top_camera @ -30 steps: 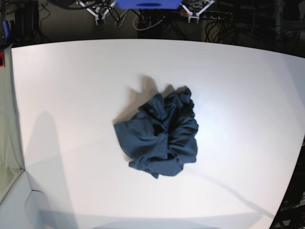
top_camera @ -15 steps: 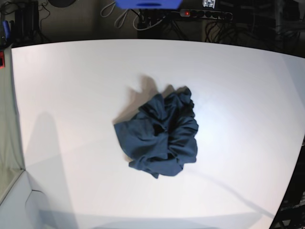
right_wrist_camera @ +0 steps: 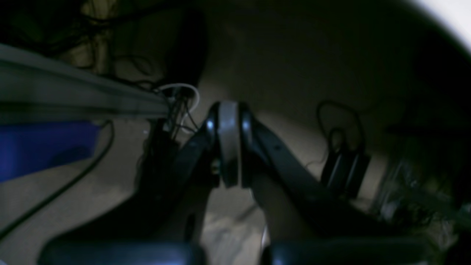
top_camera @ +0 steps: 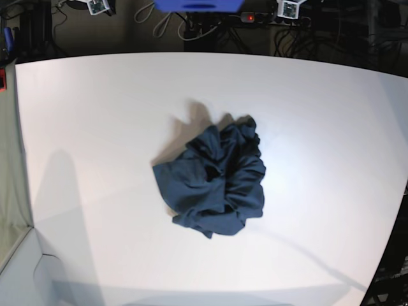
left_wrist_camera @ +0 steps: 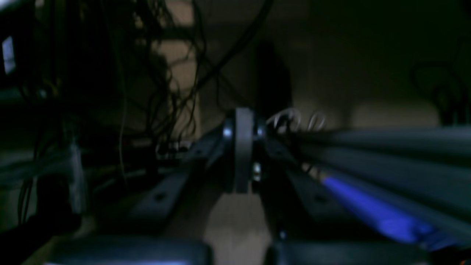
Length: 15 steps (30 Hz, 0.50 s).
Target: Layout the t-shirt on the table in an organized manner, then fold the t-shirt properly
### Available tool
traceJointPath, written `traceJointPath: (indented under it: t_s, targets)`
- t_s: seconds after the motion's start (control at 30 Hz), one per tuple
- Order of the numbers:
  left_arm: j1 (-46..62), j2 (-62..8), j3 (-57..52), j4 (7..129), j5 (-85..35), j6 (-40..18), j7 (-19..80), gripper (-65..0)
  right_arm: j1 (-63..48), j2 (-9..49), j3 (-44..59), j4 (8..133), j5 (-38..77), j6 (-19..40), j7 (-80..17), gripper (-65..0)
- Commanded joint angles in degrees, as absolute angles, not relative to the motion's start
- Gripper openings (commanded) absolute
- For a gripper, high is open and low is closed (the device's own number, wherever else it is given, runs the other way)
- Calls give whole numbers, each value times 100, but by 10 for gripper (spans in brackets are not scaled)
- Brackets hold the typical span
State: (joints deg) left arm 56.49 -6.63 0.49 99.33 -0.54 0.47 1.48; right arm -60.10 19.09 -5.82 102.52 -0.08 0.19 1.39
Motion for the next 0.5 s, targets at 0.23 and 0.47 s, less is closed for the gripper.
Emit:
traceJointPath:
  t_s: [0.23,0.47]
  targets:
    - [5938,-681,-22,11495,-48,66,866,-648,-6167,1895,-462,11705,-4,31,-84,-650]
    - [5587,-646,-409,11547,-48,66,866,-648,-5226,1508,-769,11697,-4,31,-119,-650]
